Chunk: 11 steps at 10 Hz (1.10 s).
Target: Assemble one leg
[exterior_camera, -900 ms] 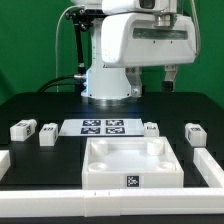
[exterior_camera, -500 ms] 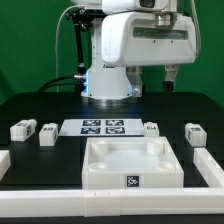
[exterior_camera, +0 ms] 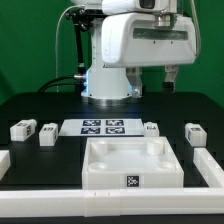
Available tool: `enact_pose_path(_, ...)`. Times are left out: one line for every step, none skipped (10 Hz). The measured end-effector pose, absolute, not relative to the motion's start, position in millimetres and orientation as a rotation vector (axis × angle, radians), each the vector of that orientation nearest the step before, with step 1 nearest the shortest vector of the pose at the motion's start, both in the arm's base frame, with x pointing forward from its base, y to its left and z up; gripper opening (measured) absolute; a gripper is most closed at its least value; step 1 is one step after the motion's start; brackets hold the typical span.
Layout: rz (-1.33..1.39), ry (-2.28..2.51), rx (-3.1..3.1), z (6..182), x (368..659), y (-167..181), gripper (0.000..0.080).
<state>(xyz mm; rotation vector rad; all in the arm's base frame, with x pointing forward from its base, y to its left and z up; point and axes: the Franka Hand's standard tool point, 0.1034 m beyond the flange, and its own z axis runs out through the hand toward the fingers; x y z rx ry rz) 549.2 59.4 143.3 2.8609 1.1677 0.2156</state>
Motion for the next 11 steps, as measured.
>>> enact_pose_path(0.191, 1.274, 2.811, 141.3, 546.6, 58.7, 0.0650)
enact_pose_path(0.135, 1.353, 2.776, 136.0, 539.9, 57.8, 0.0650)
enact_pose_path(0.062, 1.506, 2.712, 127.3, 531.1, 55.1, 0.0650)
enact_pose_path(-0.006, 1.611, 2.660, 118.1, 522.5, 53.7, 0.0650)
enact_pose_path(-0.003, 1.653, 2.636, 111.5, 516.6, 48.7, 0.0650)
enact_pose_path(-0.010, 1.613, 2.680, 102.9, 506.5, 33.6, 0.0650)
enact_pose_path(-0.014, 1.599, 2.685, 103.4, 506.9, 30.9, 0.0650)
enact_pose_path(-0.010, 1.606, 2.681, 103.6, 507.5, 33.5, 0.0650)
enact_pose_path(-0.012, 1.604, 2.683, 103.1, 507.1, 32.5, 0.0650)
enact_pose_path(-0.012, 1.609, 2.680, 102.5, 506.7, 32.1, 0.0650)
enact_pose_path(-0.014, 1.772, 2.580, 92.8, 499.9, 29.0, 0.0650)
